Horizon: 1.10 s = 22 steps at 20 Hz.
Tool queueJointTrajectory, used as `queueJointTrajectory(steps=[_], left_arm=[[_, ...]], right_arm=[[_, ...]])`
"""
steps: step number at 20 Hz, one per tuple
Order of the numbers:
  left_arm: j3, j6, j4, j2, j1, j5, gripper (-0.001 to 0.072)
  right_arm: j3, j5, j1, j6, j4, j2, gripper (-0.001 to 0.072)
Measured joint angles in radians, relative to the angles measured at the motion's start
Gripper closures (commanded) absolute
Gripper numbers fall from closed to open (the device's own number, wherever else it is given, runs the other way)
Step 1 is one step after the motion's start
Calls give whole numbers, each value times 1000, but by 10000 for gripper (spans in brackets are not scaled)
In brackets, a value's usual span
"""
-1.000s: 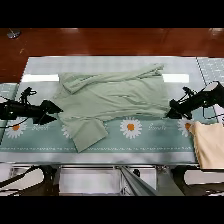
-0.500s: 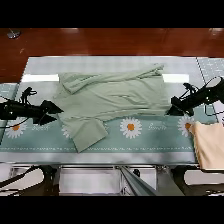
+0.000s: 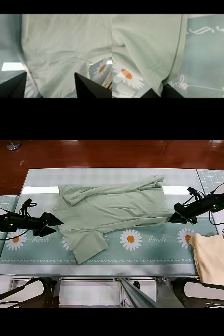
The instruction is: Fold the shirts.
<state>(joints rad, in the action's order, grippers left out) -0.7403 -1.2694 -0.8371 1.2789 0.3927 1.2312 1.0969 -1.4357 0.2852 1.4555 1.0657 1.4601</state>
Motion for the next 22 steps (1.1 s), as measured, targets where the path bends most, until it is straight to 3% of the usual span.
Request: queueJointTrajectory(steps=[4,11,19,20,21,22], left_arm=[[0,-1,-13,-7,0,2,4],[50,-76,-109,-43,-15,21,5],[117,-82,-7,-45,-163,-241,7],[114,-81,-3,-42,-187,-272,57],[107,-81,0,-39,-210,-306,387],[97,-76,-13,-34,-229,-333,664]], right_arm=[[0,9,0,-16,-1,-21,699],[0,43,0,-40,-3,-55,699],[0,49,0,-43,-3,-59,699],[0,45,0,-44,-5,-59,699],[0,43,0,-46,-12,-60,699],[0,40,2,-50,-24,-61,699]])
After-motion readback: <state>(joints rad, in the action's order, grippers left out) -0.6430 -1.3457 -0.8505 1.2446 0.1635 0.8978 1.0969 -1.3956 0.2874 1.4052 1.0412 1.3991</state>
